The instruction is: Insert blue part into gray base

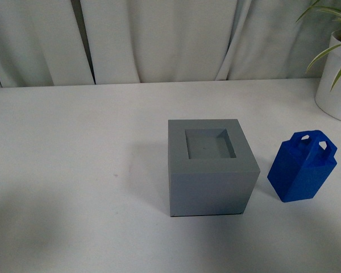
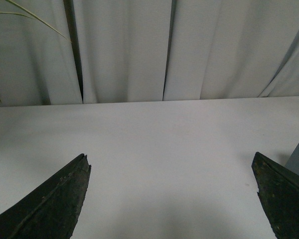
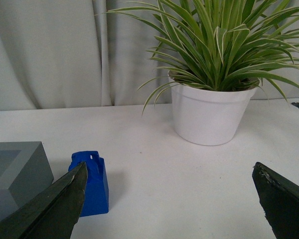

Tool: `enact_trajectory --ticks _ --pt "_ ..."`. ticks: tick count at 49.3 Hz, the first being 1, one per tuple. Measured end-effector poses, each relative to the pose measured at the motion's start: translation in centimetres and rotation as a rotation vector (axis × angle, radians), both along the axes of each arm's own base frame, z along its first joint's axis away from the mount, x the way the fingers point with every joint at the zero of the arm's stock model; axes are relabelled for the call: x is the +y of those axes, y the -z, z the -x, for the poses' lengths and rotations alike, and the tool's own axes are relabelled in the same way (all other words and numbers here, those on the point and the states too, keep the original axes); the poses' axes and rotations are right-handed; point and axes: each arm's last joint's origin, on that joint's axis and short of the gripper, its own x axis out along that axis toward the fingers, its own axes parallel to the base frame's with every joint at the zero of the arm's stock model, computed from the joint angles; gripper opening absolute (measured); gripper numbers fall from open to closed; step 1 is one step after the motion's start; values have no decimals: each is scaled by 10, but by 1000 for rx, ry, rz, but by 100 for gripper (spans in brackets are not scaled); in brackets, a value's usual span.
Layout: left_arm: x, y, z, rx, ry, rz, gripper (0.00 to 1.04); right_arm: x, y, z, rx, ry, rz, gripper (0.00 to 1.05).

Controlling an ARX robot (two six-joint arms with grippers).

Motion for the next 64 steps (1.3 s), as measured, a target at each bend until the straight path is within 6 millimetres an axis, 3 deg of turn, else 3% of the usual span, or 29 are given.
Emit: enact_trajectory --ticks 52,60,64 --pt "0 0 0 0 0 0 99 0 0 0 0 0 0 97" --pt "0 0 0 0 0 0 99 1 -2 -6 187 -111 -56 97" --pt "0 0 0 0 0 0 99 3 -14 -19 225 -175 -58 97"
